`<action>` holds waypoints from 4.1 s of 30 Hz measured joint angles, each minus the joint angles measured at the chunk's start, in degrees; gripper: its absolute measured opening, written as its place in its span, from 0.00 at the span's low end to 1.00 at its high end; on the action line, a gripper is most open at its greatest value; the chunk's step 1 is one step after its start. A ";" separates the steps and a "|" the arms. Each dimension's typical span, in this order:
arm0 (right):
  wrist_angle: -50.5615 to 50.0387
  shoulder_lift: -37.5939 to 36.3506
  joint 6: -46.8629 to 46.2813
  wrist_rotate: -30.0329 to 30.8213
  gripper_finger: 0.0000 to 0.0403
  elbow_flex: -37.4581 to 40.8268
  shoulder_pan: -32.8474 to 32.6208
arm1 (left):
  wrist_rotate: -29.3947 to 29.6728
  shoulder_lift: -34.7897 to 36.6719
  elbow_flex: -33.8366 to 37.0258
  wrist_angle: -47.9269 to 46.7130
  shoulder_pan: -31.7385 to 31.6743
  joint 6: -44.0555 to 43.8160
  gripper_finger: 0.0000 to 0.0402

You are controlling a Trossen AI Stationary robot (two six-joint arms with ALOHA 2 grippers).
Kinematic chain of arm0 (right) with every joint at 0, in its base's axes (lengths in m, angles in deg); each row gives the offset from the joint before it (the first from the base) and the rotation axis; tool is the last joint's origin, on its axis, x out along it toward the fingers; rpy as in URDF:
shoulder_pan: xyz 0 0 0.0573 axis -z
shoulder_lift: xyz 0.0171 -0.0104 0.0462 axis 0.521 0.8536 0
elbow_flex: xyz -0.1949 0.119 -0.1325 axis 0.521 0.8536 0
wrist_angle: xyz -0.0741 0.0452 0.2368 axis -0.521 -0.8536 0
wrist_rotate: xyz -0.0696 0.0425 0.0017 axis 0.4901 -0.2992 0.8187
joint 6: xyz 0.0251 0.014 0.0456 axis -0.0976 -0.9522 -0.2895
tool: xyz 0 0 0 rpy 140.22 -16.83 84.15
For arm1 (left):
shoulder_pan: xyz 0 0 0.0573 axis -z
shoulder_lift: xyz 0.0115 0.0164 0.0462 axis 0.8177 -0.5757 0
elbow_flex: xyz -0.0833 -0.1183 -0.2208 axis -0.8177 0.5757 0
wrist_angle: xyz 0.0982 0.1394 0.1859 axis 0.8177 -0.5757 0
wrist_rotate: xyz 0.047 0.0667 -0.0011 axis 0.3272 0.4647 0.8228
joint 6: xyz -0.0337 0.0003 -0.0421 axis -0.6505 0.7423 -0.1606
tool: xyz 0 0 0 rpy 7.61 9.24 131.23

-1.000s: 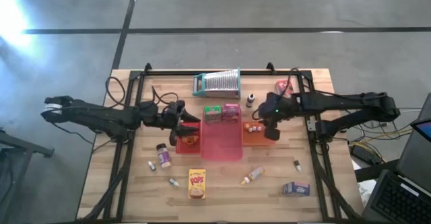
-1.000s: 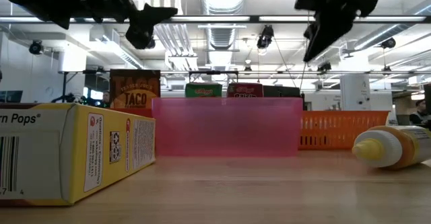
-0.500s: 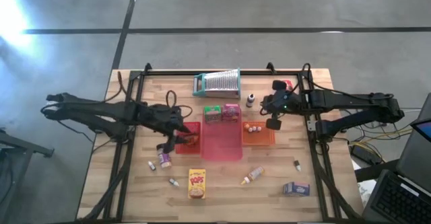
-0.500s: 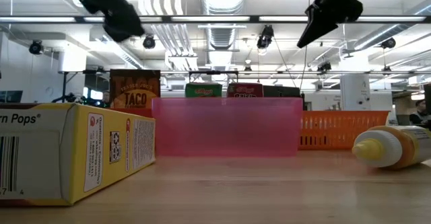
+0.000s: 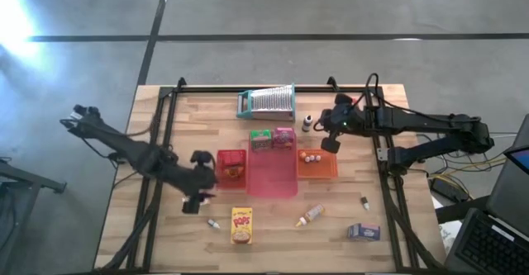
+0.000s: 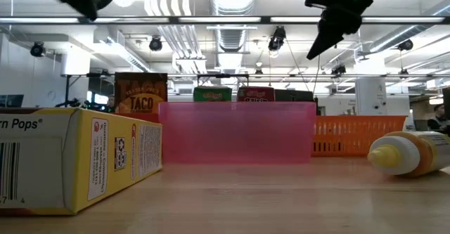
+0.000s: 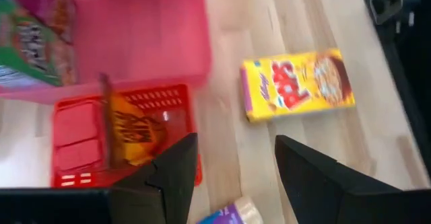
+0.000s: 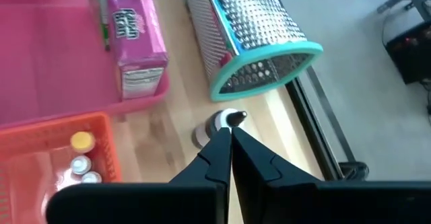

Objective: Pick & Place Kitchen Items
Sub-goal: Put the small green food coloring bottle into the orange bin

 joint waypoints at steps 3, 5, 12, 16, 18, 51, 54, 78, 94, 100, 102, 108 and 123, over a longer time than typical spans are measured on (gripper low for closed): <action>0.72 -0.02 -0.07 0.00 0.02 0.04 0.69 | 0.19 -2.37 0.06 -0.12 3.16 -0.31 0.51; 0.73 -0.04 -0.30 -0.04 0.02 0.04 0.81 | 0.23 -4.39 0.06 -0.31 4.73 -0.42 0.51; 0.87 -0.04 -1.13 -0.59 0.02 0.06 0.79 | -0.56 -13.26 0.06 -1.26 7.88 -2.16 0.51; 0.87 -0.04 -1.18 -0.62 0.02 0.06 0.77 | -4.52 -18.47 -0.11 -1.23 8.89 -4.43 0.51; 0.87 -0.04 -1.45 -0.63 0.02 0.06 0.79 | -6.56 -20.76 -0.38 -1.13 9.29 -5.66 0.51; 0.80 -0.04 -1.56 -0.79 0.02 0.06 0.78 | -10.54 -34.98 -1.23 4.34 11.15 -7.68 0.51; 0.80 -0.04 -1.51 -0.80 0.02 0.07 0.79 | -10.57 -35.50 -1.25 4.53 11.25 -7.70 0.50; 0.90 -0.04 0.16 -3.21 0.02 0.06 0.79 | -12.87 -35.37 -4.25 4.95 11.33 -8.03 0.24; 13.53 -0.07 7.18 -24.50 0.02 0.52 -10.37 | -3.82 -23.30 -8.49 14.30 4.77 -3.21 0.23; 14.33 -0.07 0.90 -18.30 0.02 0.23 -16.55 | 7.90 -19.39 -8.55 19.03 -1.43 -3.25 0.23; 13.48 -0.07 0.80 -14.39 0.02 -0.25 -18.36 | 8.23 -19.00 -8.62 20.53 -4.69 -4.63 0.23; 10.29 -0.07 0.82 -7.63 0.02 -3.77 -20.78 | 7.18 -19.94 -9.18 23.30 -12.84 -5.71 0.23; 9.09 0.04 -5.00 -12.68 0.27 -8.09 -20.71 | 2.55 -26.13 -13.22 38.17 -15.83 9.22 0.23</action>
